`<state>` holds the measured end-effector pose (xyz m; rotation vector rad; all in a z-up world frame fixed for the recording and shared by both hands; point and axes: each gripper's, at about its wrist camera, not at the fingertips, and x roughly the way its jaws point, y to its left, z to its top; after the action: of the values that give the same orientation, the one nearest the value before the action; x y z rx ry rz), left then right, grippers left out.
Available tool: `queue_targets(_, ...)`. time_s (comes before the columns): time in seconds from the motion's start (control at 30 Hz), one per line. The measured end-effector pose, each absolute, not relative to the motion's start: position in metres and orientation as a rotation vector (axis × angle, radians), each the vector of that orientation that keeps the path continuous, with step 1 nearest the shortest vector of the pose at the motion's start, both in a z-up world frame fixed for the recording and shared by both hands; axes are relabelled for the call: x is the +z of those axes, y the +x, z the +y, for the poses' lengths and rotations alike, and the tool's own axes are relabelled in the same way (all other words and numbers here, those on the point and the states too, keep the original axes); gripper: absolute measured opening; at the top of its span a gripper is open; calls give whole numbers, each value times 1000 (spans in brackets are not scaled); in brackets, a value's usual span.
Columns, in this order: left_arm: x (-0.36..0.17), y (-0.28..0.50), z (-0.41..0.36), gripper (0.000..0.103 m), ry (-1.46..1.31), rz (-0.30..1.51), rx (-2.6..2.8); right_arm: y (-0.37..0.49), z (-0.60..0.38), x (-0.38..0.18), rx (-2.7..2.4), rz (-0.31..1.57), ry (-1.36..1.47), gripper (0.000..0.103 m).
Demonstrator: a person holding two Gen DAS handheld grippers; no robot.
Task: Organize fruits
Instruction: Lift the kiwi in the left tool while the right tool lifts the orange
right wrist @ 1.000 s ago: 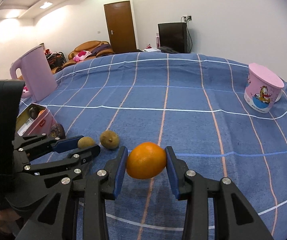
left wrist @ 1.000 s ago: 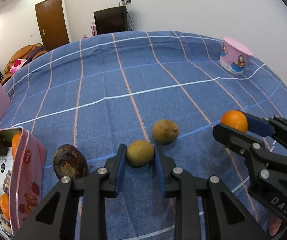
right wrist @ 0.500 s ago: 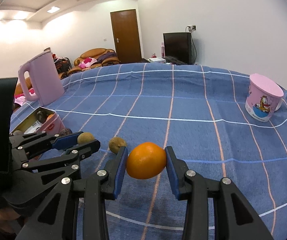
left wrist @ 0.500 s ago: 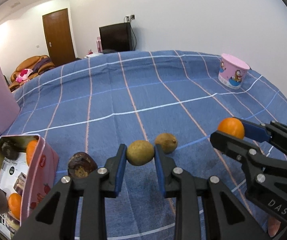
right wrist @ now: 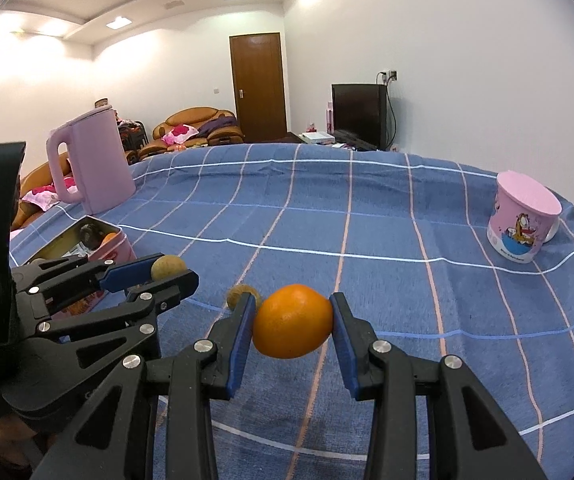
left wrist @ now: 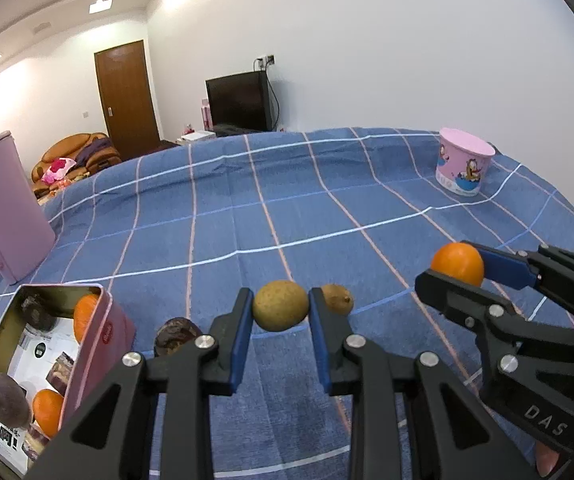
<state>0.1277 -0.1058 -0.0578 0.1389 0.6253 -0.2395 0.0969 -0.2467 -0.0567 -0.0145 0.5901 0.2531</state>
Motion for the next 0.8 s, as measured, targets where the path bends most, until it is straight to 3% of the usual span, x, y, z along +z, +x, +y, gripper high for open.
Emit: queue_targets(0.8,-46,109,-98,29,118,504,-203,79,-245,-46,252,481,-31,40)
